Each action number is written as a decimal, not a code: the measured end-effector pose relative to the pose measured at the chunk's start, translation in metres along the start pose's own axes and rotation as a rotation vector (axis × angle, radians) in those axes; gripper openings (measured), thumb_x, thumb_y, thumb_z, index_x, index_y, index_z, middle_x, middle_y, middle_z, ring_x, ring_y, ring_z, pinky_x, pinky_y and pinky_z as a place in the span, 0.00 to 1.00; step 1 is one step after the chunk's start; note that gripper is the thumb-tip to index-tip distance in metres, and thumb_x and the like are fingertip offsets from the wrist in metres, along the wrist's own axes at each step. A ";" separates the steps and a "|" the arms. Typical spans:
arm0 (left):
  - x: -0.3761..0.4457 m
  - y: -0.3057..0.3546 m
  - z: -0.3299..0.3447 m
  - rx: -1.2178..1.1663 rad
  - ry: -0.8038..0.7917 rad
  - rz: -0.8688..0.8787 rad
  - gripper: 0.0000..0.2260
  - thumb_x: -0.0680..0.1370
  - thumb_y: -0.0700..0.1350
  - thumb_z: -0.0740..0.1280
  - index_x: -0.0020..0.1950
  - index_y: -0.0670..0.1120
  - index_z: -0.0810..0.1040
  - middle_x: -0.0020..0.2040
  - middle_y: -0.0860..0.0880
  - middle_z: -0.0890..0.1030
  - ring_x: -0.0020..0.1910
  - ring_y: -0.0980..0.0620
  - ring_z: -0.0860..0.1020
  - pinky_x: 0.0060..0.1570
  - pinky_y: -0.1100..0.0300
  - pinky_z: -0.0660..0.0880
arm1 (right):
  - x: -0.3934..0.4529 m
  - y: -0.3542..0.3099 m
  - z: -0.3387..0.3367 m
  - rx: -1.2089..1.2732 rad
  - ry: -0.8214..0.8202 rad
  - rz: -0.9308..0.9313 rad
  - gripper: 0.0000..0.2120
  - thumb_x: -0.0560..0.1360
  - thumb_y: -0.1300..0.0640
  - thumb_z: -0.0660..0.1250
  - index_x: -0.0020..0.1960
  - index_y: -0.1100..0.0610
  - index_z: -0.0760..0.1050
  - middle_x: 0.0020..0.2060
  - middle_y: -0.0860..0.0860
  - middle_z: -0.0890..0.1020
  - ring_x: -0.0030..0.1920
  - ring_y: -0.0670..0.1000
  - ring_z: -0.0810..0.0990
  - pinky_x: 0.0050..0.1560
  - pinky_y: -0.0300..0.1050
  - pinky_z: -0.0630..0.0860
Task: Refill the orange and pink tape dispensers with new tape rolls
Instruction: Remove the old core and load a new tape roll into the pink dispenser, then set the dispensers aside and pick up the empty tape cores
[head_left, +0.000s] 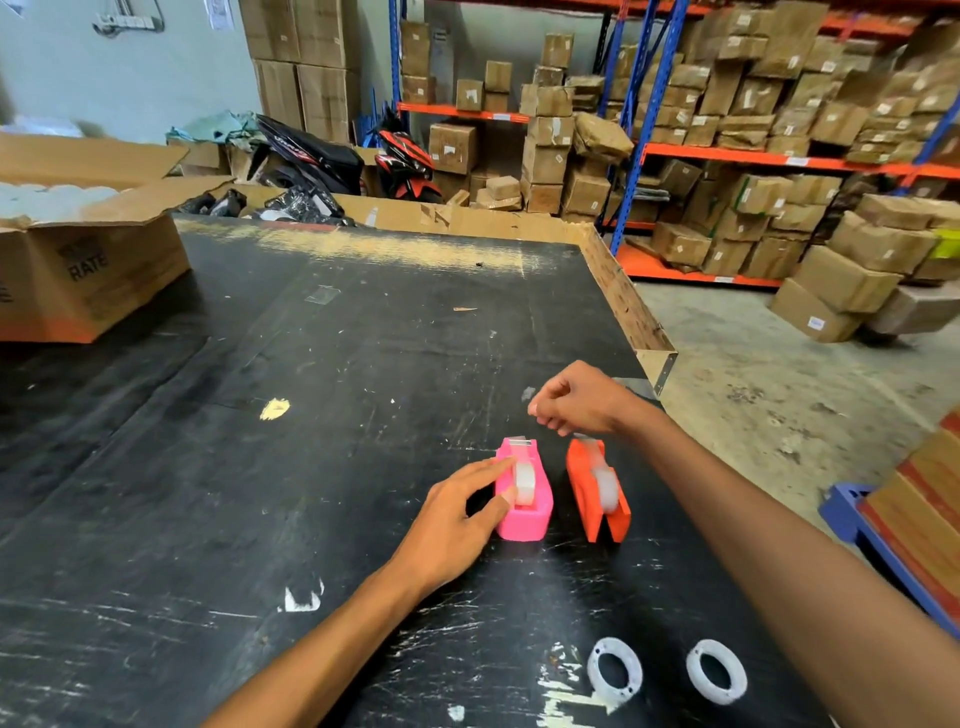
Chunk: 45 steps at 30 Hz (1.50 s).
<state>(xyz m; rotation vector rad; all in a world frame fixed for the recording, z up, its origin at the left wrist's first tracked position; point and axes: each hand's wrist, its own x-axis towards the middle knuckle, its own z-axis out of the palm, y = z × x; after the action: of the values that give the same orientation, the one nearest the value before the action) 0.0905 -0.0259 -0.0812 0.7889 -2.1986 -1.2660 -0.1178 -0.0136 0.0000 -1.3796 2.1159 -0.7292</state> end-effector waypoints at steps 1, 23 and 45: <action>0.000 0.001 -0.002 -0.003 -0.008 -0.006 0.19 0.78 0.46 0.65 0.70 0.51 0.73 0.70 0.55 0.75 0.68 0.61 0.71 0.72 0.57 0.66 | -0.008 -0.001 -0.003 -0.011 0.012 -0.017 0.06 0.72 0.62 0.67 0.41 0.61 0.83 0.41 0.61 0.85 0.39 0.51 0.81 0.40 0.44 0.80; -0.041 0.061 0.047 0.535 -0.542 0.434 0.28 0.70 0.64 0.68 0.66 0.53 0.75 0.59 0.52 0.78 0.61 0.54 0.72 0.61 0.54 0.71 | -0.230 0.054 -0.006 -0.397 -0.136 0.209 0.26 0.68 0.47 0.74 0.63 0.52 0.74 0.51 0.51 0.79 0.49 0.52 0.78 0.51 0.46 0.75; -0.045 0.007 -0.131 0.915 -0.149 0.003 0.15 0.74 0.52 0.66 0.60 0.51 0.78 0.60 0.51 0.80 0.59 0.47 0.77 0.52 0.55 0.74 | -0.097 -0.088 0.084 -0.518 -0.170 -0.266 0.18 0.70 0.53 0.73 0.58 0.57 0.77 0.55 0.57 0.81 0.55 0.59 0.78 0.51 0.47 0.75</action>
<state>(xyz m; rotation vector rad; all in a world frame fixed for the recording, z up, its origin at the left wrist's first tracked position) 0.2073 -0.0715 -0.0207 1.0145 -2.8984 -0.2452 0.0303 0.0326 0.0096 -1.9433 2.0878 -0.1391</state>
